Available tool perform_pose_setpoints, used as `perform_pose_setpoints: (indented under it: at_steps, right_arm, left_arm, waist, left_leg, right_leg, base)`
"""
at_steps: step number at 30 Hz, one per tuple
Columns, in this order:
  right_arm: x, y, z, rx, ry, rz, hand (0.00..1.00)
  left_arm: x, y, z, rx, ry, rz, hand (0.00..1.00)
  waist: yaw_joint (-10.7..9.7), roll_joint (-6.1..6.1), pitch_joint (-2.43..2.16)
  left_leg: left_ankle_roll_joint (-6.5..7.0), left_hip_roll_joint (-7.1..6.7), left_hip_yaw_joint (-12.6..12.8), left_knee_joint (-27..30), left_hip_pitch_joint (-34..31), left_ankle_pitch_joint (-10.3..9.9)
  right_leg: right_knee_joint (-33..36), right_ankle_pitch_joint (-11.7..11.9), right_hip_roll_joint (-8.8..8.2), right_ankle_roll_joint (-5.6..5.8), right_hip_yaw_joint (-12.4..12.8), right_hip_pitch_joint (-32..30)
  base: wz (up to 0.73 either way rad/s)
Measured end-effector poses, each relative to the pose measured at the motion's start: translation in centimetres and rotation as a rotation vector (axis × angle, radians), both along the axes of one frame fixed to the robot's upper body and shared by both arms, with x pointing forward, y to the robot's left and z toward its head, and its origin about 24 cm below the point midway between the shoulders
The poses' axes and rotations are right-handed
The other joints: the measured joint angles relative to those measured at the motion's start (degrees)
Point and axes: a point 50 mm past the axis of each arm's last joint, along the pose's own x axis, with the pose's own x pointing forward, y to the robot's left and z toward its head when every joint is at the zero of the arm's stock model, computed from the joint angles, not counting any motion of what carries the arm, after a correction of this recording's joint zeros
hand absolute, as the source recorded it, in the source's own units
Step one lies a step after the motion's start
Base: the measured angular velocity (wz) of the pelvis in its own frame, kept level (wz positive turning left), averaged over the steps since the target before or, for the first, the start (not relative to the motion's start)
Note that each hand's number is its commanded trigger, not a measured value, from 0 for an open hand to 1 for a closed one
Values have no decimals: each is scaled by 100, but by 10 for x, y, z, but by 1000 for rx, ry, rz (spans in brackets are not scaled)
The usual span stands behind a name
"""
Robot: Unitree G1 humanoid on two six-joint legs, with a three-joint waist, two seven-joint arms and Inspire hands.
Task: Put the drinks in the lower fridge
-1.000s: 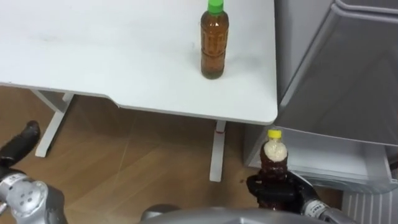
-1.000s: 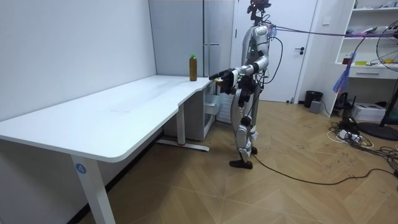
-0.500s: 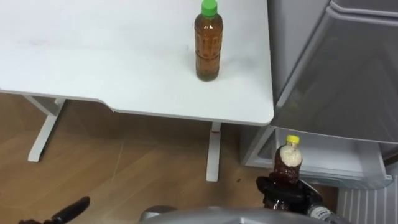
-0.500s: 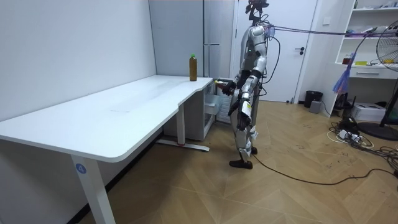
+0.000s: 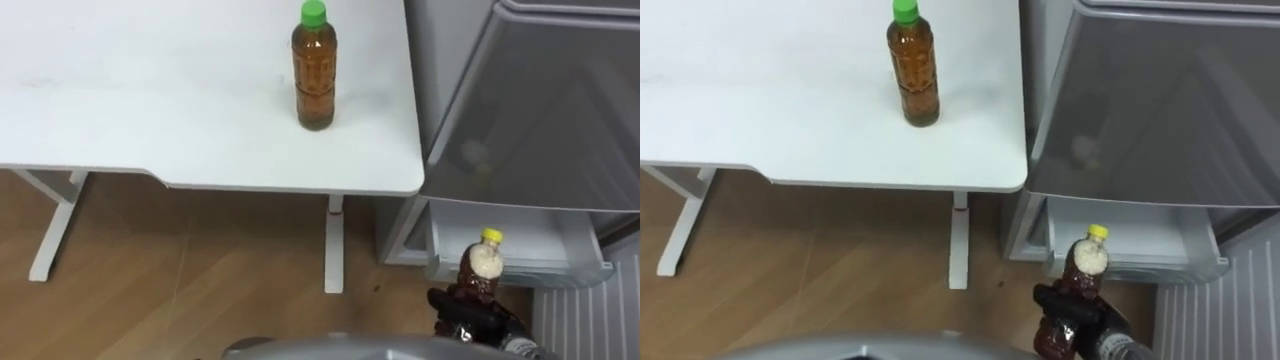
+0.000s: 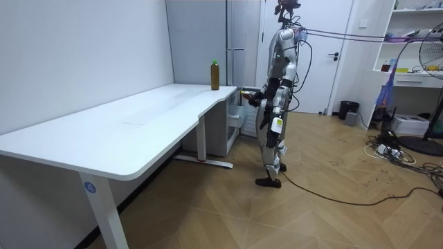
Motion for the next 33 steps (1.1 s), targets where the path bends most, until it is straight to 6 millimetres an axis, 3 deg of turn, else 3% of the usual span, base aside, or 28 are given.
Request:
perform_pose_setpoints:
  at_steps: [7,11,22,26,33]
  right_arm:
    - [-7,-4,-3,-94,96,-71,100]
    - [-3,-5,-3,-103,95,-146,100]
    - [37,-5,9,177,-91,-770,100]
    - [42,-4,11,240,-122,-861,100]
    - [42,-4,11,290,-135,-933,100]
  left_arm:
    - [4,-13,-5,-121,11,-156,0]
    - [8,-16,-7,-151,9,-201,0]
    - [10,-18,-6,-164,-4,-225,0]
    - [10,-17,-6,-160,6,-252,0]
    - [4,-16,-6,-169,39,-267,0]
  waist:
    - [-270,78,6]
    - [-295,81,7]
    - [-528,82,16]
    - [-553,85,17]
    - [-543,82,19]
  left_leg:
    - [0,29,93,36,-37,-3]
    - [-1,36,119,38,-27,-3]
    - [5,-2,140,84,-191,-1]
    - [6,7,303,84,-195,0]
    - [7,7,303,74,-174,-1]
  right_leg:
    - [35,1,15,-2,97,-82]
    - [45,1,20,-1,132,-90]
    - [-1,-23,-7,26,54,-185]
    - [7,-28,-19,35,-33,-164]
    - [20,-28,-22,35,-28,-169]
  base:
    - [-7]
    - [-3]
    - [4]
    - [15]
    - [0]
